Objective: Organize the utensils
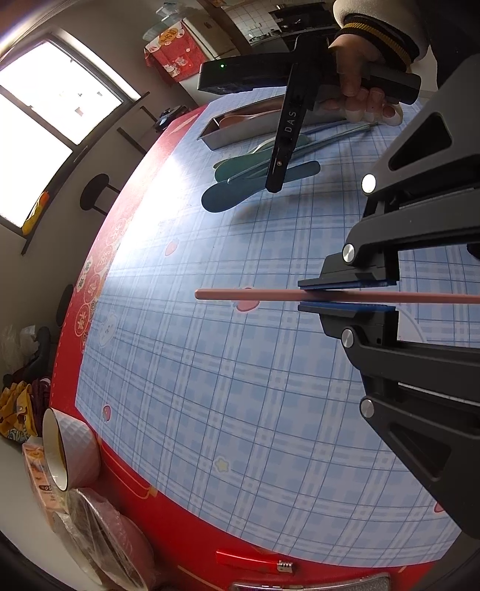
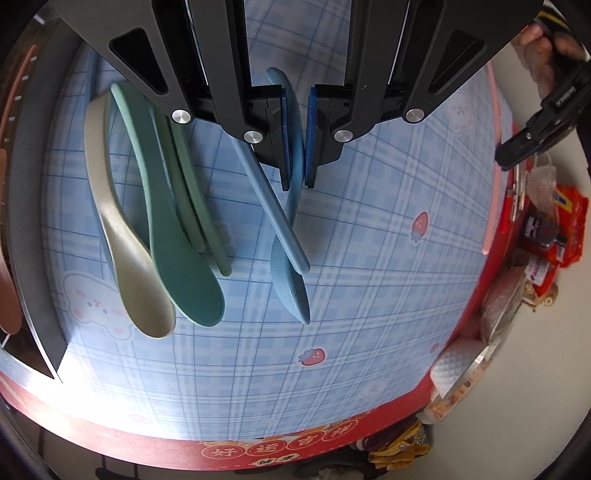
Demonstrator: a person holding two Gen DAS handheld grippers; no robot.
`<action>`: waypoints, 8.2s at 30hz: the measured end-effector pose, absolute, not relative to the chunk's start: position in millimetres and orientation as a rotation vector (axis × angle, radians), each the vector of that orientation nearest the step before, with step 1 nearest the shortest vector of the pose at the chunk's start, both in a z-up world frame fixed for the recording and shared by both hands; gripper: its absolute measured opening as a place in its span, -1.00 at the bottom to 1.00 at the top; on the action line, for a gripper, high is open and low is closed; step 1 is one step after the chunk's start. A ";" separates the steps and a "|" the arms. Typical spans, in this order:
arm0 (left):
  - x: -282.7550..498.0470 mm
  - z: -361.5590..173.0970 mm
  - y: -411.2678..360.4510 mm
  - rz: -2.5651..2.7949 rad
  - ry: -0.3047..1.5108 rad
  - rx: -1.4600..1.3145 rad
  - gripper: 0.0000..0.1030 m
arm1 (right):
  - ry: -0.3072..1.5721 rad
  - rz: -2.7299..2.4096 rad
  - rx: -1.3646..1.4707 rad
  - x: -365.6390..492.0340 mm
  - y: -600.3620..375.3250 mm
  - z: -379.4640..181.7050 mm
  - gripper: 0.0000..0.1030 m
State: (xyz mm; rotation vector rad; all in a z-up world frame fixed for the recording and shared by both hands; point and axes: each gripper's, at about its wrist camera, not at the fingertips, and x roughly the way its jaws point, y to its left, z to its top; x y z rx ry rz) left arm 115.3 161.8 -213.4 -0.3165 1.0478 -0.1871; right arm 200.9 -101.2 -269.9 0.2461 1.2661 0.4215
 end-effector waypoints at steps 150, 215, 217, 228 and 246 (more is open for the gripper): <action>250.9 -203.0 -192.2 -0.596 1.183 -0.221 -0.90 | 1.004 -0.035 0.528 135.9 -432.4 -212.2 0.03; 154.9 -250.1 -58.6 -0.294 1.218 -0.142 -0.74 | 1.022 0.039 0.329 110.7 -337.2 -200.4 0.03; 157.1 -252.7 -63.3 -0.289 1.216 -0.137 -0.71 | 1.023 0.024 0.339 107.8 -343.1 -201.7 0.03; 166.2 -266.4 -76.5 -0.236 1.246 -0.127 -0.71 | 1.024 -0.018 0.379 98.1 -365.2 -205.5 0.03; 169.2 -267.2 -72.2 -0.156 1.244 -0.087 -0.57 | 1.034 -0.003 0.395 104.9 -363.4 -210.8 0.03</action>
